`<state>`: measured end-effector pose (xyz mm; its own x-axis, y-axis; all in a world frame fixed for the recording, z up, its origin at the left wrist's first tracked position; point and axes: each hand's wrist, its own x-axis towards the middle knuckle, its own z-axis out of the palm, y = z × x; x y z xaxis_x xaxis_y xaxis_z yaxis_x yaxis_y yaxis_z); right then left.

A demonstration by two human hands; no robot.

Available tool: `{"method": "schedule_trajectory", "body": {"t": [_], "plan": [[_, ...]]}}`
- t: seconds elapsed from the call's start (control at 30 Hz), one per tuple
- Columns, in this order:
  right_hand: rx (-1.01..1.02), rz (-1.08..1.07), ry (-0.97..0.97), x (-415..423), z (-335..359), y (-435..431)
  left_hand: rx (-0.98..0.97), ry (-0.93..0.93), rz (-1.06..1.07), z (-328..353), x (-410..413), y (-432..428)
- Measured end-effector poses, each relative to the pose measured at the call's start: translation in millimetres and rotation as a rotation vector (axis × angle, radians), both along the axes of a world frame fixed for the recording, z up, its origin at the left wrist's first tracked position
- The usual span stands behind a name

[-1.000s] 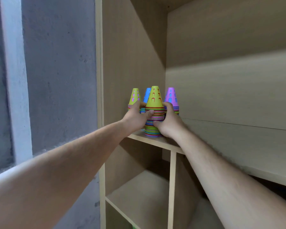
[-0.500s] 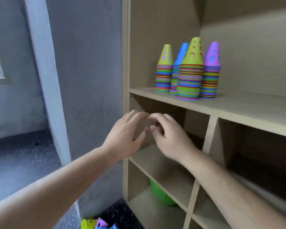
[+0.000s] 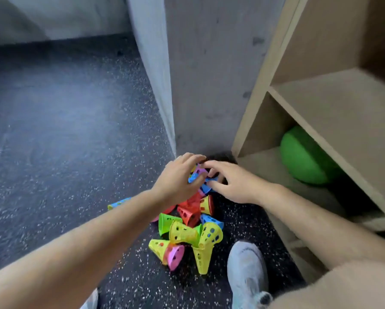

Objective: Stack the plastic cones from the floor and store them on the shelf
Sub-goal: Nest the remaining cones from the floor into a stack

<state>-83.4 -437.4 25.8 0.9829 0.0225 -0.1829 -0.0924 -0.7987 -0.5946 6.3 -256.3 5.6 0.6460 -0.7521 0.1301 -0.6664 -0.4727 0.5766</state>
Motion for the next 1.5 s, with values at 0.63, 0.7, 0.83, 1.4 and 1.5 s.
{"method": "schedule_trajectory", "body": {"t": [0.63,0.7,0.83,1.4,1.5], "plan": [[-0.202,0.038,-0.08,62,-140,8,0.285,0.31,0.277,-137,49,13],[-0.208,0.068,-0.086,66,-142,12,0.239,0.281,0.276,-135,51,18],[-0.188,0.112,-0.125,79,-144,21,0.187,0.243,0.289,-127,50,26],[-0.166,0.461,-0.054,145,-97,71,-0.122,0.428,0.457,-95,61,102],[-0.196,0.49,-0.032,162,-90,87,-0.023,0.311,0.608,-96,73,135]]}}
